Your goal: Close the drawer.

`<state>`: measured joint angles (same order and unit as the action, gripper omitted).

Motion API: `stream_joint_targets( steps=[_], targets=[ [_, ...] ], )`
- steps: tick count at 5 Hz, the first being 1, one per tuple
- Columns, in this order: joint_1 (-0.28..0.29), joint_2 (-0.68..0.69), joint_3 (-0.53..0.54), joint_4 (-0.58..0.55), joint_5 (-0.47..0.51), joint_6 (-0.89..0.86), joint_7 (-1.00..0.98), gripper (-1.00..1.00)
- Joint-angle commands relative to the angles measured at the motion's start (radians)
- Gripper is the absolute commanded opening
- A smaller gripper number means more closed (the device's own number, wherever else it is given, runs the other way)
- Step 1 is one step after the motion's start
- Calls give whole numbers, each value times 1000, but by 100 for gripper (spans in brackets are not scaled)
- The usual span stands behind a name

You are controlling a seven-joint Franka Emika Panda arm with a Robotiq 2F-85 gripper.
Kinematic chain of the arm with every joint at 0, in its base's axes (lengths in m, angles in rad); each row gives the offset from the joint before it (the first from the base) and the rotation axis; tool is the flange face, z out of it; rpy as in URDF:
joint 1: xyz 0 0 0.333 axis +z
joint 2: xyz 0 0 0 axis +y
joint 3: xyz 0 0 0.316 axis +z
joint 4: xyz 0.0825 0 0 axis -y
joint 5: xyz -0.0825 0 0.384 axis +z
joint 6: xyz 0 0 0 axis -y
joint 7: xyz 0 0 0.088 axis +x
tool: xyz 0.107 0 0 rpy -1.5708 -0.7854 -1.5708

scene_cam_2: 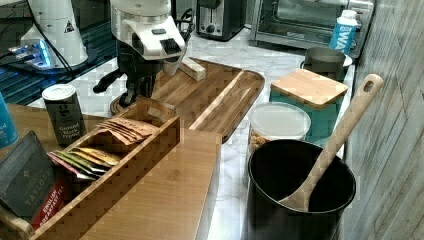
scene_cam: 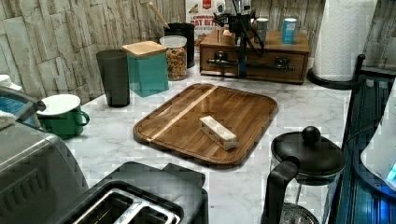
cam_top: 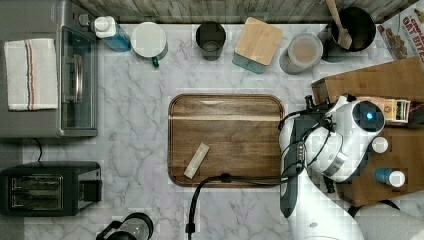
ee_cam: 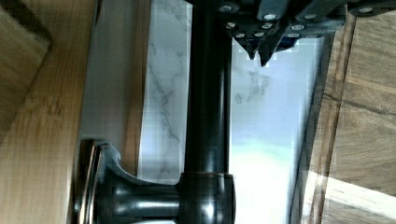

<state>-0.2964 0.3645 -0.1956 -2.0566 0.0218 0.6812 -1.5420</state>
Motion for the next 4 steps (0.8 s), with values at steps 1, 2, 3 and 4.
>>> stream_joint_targets(
  steps=[1,2,3,4],
  targets=[
    [-110,-41,-78,261,65,52,-215,-100],
    [-104,-41,-85,262,68,52,-217,-100],
    [-103,-41,-86,261,68,52,-217,-100],
    [-103,-41,-85,261,68,52,-217,-100]
  ],
)
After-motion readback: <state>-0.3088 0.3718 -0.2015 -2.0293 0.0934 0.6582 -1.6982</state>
